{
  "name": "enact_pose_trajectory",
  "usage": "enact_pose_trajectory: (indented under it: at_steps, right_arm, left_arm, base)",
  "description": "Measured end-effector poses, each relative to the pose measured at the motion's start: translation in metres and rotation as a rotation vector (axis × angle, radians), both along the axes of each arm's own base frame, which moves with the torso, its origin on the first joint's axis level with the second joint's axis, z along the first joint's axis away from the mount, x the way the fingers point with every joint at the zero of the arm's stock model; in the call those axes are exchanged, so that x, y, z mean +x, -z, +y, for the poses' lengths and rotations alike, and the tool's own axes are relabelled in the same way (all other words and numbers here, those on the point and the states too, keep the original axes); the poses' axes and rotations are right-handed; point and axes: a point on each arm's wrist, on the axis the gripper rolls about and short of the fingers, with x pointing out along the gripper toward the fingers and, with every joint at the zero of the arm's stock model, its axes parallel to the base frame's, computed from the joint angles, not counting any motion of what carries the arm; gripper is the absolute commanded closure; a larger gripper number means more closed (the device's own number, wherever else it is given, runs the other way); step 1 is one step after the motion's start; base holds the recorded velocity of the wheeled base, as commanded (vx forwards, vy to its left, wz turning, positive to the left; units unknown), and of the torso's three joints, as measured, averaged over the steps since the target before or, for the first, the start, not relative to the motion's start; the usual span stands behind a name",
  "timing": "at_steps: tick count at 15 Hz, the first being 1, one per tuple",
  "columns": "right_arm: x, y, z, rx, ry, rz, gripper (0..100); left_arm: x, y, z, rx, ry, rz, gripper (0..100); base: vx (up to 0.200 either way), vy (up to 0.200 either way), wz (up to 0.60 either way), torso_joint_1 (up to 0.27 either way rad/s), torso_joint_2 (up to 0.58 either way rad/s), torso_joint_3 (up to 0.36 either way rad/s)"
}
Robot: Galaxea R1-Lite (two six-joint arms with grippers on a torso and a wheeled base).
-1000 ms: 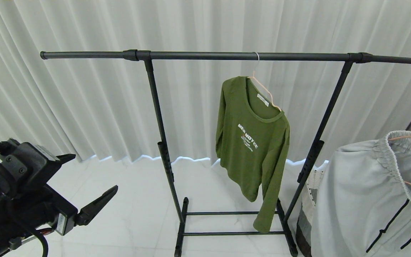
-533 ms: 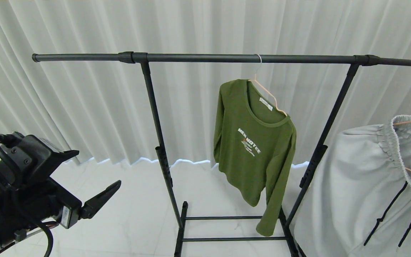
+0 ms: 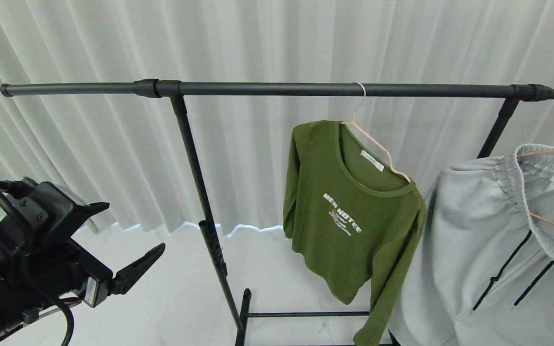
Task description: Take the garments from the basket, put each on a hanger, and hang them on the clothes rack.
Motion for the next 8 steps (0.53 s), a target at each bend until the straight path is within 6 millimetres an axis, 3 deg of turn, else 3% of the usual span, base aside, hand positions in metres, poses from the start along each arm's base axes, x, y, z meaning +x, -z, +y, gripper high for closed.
enact_pose_trajectory:
  at_steps: [4,8]
  right_arm:
    - [0.015,0.001,0.0,0.0,-0.005,-0.008,100]
    - [0.027,0.005,0.0,0.026,0.0,0.009,100]
  left_arm:
    - [0.0,0.0,0.0,-0.002,0.0,0.003,0]
    - [0.0,0.002,0.0,-0.002,0.001,0.009,0]
  base:
    - [0.2,0.0,0.0,0.0,0.0,0.0]
    - [0.0,0.0,0.0,0.0,0.0,0.0]
